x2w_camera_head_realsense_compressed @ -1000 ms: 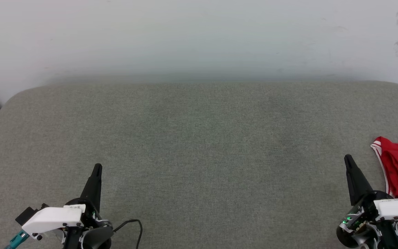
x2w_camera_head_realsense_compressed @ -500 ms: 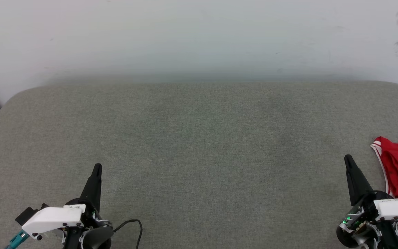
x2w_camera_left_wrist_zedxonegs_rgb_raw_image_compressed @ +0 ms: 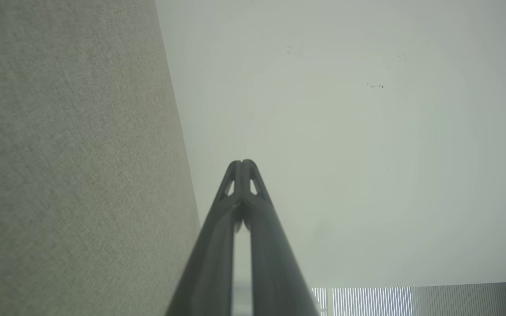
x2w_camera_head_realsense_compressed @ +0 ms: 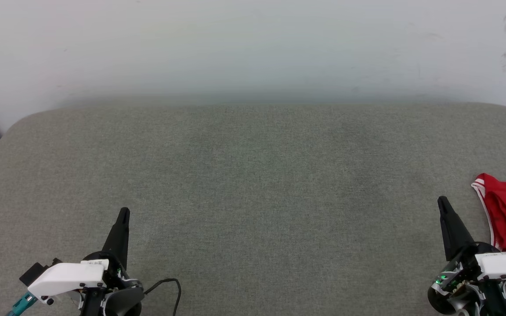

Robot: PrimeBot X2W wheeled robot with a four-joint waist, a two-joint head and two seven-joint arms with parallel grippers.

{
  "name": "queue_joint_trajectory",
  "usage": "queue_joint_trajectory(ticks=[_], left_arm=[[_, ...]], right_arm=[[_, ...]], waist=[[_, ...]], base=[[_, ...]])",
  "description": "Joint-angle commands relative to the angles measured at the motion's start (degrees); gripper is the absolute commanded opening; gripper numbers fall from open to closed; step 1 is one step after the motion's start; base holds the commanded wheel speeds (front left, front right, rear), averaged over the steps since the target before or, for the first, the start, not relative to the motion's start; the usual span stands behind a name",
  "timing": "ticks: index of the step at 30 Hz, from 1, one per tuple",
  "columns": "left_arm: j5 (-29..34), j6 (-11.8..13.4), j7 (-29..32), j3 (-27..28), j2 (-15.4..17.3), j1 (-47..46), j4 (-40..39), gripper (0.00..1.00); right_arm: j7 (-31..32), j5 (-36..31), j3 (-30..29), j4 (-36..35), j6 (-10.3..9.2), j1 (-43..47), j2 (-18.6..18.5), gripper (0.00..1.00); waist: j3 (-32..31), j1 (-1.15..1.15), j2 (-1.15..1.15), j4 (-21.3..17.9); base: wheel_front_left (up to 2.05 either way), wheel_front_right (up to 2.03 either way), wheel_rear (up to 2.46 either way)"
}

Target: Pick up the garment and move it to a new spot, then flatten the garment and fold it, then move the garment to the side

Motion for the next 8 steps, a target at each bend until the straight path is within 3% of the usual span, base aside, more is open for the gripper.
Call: queue_joint_trajectory(ticks=[1,8], left_arm=[[0.1,-0.1,0.3,0.2,-0.1,-0.5,0.0,0.0],[0.1,-0.1,0.3,0.2,-0.1,-0.5,0.0,0.0]], right_arm=[[0.0,0.2,0.0,0.1,0.0,-0.7,0.2,0.0],[0.0,0.2,0.0,0.1,0.0,-0.7,0.2,0.0]], waist=[[0.0,0.0,0.0,0.0],[0.0,0.0,0.0,0.0]], base=[[0.0,0.0,0.0],[0.0,0.0,0.0]])
